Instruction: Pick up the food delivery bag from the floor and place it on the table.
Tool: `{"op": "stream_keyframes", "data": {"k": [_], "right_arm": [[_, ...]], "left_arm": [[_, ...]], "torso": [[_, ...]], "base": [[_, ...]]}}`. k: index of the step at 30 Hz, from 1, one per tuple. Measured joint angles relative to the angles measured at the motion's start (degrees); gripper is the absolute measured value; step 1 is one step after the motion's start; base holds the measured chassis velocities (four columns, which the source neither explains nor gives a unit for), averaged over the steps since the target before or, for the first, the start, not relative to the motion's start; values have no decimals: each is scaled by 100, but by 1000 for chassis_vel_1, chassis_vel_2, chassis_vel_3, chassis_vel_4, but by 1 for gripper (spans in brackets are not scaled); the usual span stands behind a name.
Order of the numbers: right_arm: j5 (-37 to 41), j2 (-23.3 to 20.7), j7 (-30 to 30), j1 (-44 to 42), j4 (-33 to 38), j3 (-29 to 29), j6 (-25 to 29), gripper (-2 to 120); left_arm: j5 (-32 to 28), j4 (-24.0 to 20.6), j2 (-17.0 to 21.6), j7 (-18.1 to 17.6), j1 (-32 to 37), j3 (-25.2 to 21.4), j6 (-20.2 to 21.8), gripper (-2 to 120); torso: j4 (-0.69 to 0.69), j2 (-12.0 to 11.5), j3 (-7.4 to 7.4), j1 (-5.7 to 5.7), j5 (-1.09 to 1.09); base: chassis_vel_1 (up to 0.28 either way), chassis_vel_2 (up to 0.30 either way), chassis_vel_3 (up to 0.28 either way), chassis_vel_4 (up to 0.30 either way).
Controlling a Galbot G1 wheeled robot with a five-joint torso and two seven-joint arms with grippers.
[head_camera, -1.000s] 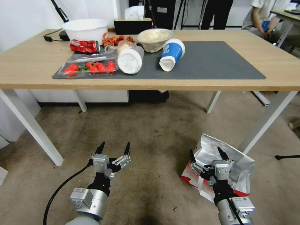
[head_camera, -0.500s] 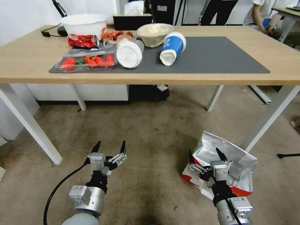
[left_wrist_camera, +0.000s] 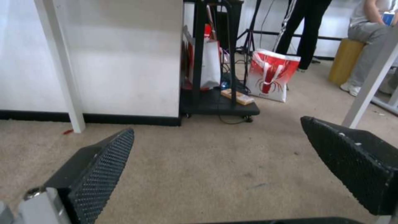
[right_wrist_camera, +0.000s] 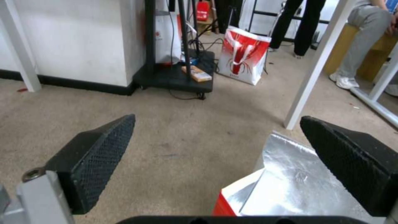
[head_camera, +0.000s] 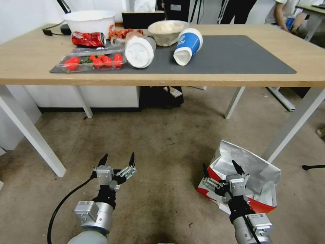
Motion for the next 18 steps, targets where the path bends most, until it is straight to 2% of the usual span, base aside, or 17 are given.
{"op": "stream_keyframes", "data": {"k": [18], "right_arm": [[-28,0,-32,-9,-1,-4,20,100]], "left_arm": [[18,-22,-21,25,63,32,-24,100]], "torso": [[0,-415,-366,-30,0]], "base": [[0,0,0,0]]}}
